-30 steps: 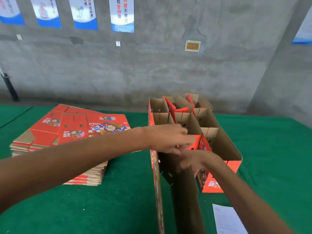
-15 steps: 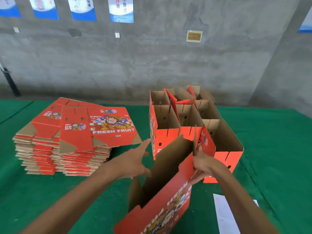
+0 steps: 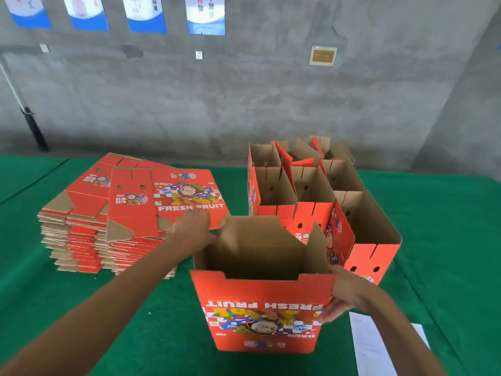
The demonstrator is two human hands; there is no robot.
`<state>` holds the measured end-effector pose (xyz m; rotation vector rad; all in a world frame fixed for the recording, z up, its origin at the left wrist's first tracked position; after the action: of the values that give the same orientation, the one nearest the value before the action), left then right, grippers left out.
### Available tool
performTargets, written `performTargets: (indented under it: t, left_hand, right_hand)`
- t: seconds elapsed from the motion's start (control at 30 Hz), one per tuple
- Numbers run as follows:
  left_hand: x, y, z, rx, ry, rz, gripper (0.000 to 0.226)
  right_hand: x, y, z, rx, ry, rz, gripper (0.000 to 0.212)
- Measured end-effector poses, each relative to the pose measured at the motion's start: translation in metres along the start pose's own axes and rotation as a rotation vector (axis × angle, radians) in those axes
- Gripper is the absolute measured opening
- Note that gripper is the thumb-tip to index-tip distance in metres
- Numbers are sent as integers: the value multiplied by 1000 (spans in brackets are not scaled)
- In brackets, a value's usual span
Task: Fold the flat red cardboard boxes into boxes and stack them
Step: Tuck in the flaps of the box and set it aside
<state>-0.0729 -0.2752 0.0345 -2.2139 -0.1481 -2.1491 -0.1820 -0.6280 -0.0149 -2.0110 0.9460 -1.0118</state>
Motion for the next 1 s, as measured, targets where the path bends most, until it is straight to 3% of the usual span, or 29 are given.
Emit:
performTargets:
  t: [0.07, 0.13, 0.2, 0.27, 0.37, 0.43, 0.63, 0.67, 0.77, 0.87, 1.0]
  left_hand:
    - [-10, -9, -1, -212, 357, 153, 36]
    - [-12, -21, -3, -531, 619, 105, 23]
    - [-25, -29, -10, -823, 553, 1, 26]
    - [-41, -33, -25, -913, 375, -123, 7]
    - [-57, -48, -34, -642, 135, -472, 51]
    - [-64, -60, -43, -546, 16, -654, 66]
    - [-93, -81, -73, -470, -52, -636, 89]
    - [-90, -77, -76, -447, -11, -601, 89]
    - [-80, -51, -86, -300, 132, -664, 58]
    - [-77, -29, -86, -203, 169, -597, 67]
    - [-77, -7, -84, -330, 241, -103, 63]
  right_hand:
    - [-1, 9, 0, 5, -1, 12, 48]
    - [0, 17, 1, -5, 27, 35, 47]
    - [0, 23, 1, -34, 56, 47, 48]
    - [3, 26, 3, -60, 74, 13, 49]
    - [6, 33, 7, -81, 131, -13, 56]
    - [6, 37, 9, -93, 176, -2, 75]
    - [-2, 49, 13, -66, 273, 48, 99]
    - [-3, 51, 13, -57, 291, 49, 100]
    - [-10, 61, 14, -57, 350, 70, 109]
    - [-21, 66, 15, 150, 552, 204, 103]
    - [-25, 56, 16, 622, 761, 240, 78]
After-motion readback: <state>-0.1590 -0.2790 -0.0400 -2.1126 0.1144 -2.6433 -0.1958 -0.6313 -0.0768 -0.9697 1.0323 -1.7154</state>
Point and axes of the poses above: each hand's wrist, its own z-axis towards the middle knuckle, its own x-axis out of the back of the hand, y = z × x, the point moved 1 cm from there along z, towards the middle knuckle, and after that the axes turned 11 degrees about x, right-handed, at the moved point
